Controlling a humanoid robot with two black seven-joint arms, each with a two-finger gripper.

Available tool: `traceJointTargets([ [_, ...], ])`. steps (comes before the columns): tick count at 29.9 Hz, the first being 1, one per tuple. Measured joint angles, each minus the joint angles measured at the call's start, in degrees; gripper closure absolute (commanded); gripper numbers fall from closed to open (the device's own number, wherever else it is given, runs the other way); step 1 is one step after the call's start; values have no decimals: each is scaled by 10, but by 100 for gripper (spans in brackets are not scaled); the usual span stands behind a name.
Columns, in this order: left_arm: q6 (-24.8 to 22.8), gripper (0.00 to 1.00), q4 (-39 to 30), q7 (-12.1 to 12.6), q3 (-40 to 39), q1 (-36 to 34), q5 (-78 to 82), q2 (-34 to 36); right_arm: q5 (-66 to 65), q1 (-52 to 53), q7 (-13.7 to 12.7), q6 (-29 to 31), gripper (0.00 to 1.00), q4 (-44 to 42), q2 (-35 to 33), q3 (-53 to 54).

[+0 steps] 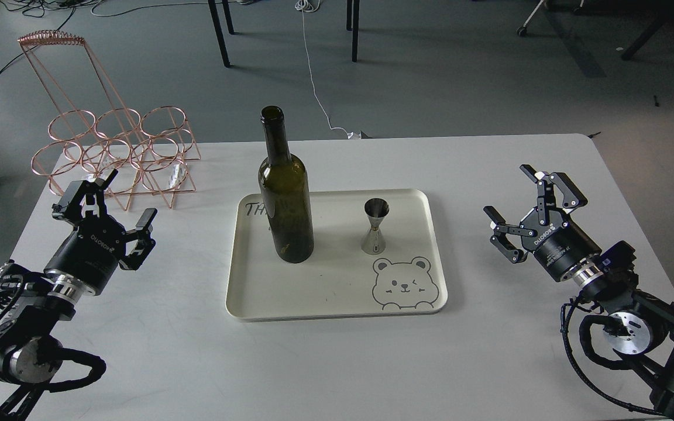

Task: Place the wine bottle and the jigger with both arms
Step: 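Reach the right gripper toward the metal jigger on the tray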

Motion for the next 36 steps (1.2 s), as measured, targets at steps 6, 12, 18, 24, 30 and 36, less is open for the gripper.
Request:
traceJointTargets([
  [6, 12, 1, -5, -3, -7, -1, 3, -1, -6, -2, 0, 0, 1, 5, -6, 7],
  [12, 17, 1, -5, -45, -9, -2, -2, 2, -199, 34, 0, 0, 1, 51, -53, 13],
  [18, 16, 1, -3, -70, -9, -2, -2, 11, -521, 37, 0, -120, 3, 157, -93, -10],
  [24, 15, 1, -3, -71, -9, -2, -2, 9, -760, 36, 0, -329, 4, 161, -92, -72],
  [30, 14, 1, -3, -71, -7, -1, -1, 6, -926, 34, 0, -467, 4, 98, -37, -97],
  [36, 14, 1, -4, -71, -8, -2, -2, 8, -1053, 48, 0, -523, 7, 66, 25, -97],
])
